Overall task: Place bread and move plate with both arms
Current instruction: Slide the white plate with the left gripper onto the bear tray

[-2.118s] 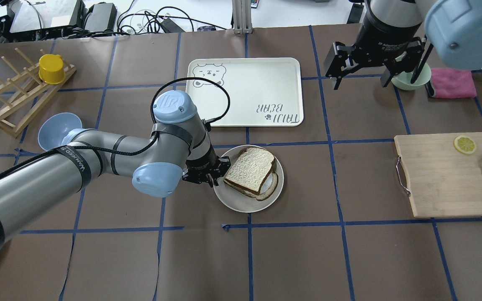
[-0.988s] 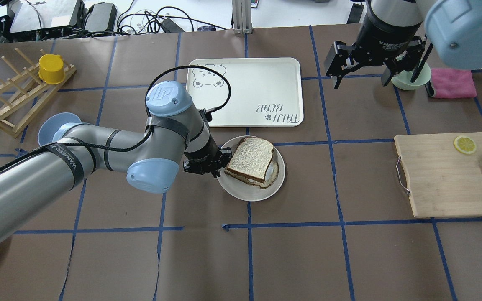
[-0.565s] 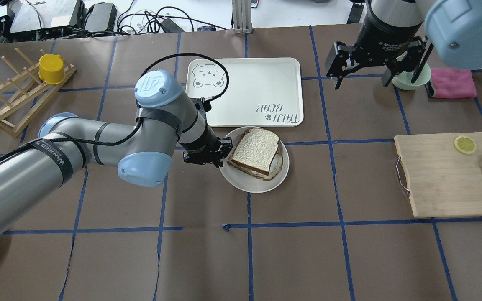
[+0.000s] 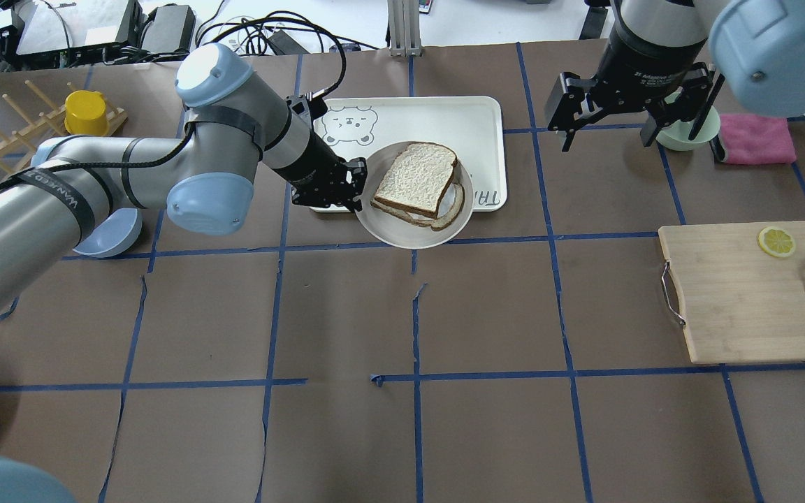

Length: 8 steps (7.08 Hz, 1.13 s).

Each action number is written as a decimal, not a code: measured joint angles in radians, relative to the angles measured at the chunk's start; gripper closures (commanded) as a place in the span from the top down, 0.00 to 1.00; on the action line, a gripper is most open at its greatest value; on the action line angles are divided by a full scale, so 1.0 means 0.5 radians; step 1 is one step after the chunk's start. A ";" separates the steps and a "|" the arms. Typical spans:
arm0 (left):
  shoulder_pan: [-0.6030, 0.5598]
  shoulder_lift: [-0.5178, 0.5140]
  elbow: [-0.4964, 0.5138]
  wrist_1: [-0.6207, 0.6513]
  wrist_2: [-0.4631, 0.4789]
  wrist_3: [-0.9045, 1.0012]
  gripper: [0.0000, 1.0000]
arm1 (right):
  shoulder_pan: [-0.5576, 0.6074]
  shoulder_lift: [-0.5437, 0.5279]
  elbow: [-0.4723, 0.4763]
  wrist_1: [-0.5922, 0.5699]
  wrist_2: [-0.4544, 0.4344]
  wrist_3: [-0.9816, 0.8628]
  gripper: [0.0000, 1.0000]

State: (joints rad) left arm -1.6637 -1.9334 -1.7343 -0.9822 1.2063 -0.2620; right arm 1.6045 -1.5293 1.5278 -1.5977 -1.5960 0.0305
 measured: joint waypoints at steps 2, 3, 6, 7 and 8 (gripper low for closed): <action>0.017 -0.244 0.272 -0.013 -0.001 0.015 0.00 | 0.000 -0.001 0.001 0.005 -0.003 -0.001 1.00; 0.019 -0.368 0.404 -0.014 -0.001 0.018 0.00 | 0.000 -0.001 0.002 0.007 -0.010 0.000 1.00; 0.027 -0.650 0.714 -0.014 -0.001 0.059 0.00 | 0.000 -0.001 0.008 0.007 -0.026 0.001 1.00; 0.050 -0.704 0.753 -0.012 -0.003 0.062 0.00 | 0.000 0.000 0.010 0.006 -0.026 0.002 1.00; 0.080 -0.735 0.768 -0.012 -0.005 0.061 0.00 | 0.000 0.000 0.011 0.004 -0.026 0.004 1.00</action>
State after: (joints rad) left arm -1.6239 -2.3010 -1.3503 -0.9881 1.2037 -0.2317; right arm 1.6046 -1.5295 1.5334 -1.5955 -1.6091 0.0324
